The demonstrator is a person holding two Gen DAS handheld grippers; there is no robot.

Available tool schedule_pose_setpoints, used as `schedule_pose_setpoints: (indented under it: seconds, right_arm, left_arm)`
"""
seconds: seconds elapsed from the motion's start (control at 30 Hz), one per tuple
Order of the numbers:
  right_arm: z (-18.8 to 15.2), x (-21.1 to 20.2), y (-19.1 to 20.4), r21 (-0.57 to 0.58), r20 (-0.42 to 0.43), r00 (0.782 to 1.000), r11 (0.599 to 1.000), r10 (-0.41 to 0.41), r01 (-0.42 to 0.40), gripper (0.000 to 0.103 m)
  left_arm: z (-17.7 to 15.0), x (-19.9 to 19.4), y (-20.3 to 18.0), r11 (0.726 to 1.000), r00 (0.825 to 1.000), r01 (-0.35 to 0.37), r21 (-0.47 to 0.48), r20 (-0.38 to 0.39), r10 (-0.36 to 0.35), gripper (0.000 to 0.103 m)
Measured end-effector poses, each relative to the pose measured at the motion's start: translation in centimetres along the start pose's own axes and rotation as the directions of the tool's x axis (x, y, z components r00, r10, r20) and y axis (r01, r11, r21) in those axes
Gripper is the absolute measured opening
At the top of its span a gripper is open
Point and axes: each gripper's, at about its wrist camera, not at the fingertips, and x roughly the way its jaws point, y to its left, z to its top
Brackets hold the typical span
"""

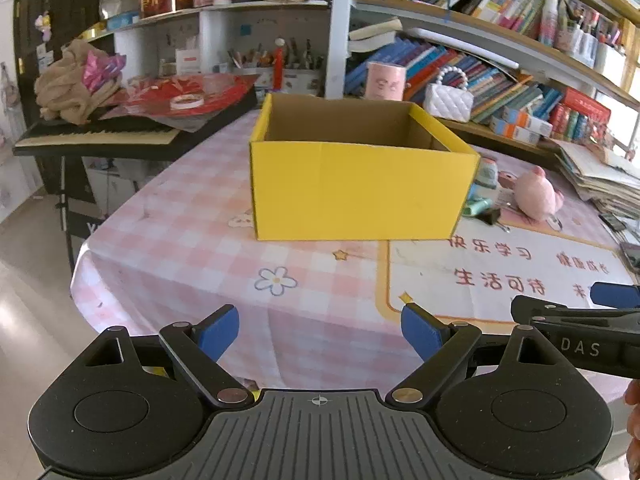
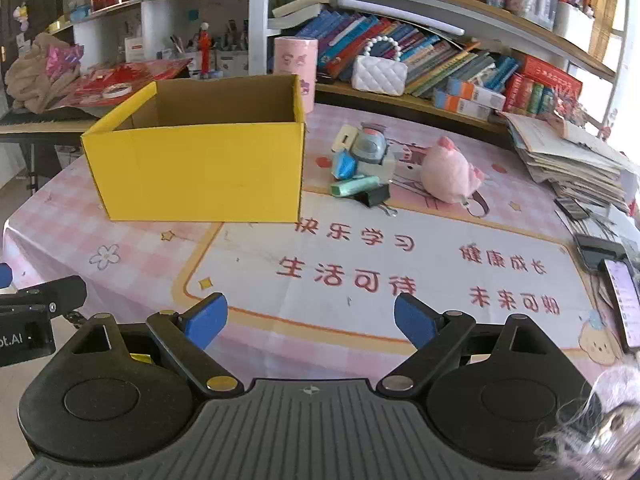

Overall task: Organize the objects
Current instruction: 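Withdraw both tools from the box back toward the remaining items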

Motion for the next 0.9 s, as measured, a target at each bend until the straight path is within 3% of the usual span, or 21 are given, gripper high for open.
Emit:
schedule_pose_setpoints:
  seconds: [0.57, 0.9]
  right_arm:
    - [-1.5, -1.6, -1.1, 0.042, -0.008, 0.998, 0.997, -0.057, 0.057, 0.091]
    - [-2.6, -2.7, -3.8, 0.106, -0.018, 0.99, 0.984, -0.142, 0.143, 0.093]
  left_arm:
    - [-0.6, -0.6, -1.2, 0.997, 0.998, 0.066, 0.041, -0.007, -0.066, 0.09]
    - [-0.3, 0.0, -4.2, 0.981, 0.988, 0.157, 0.111, -0.012, -0.156, 0.09]
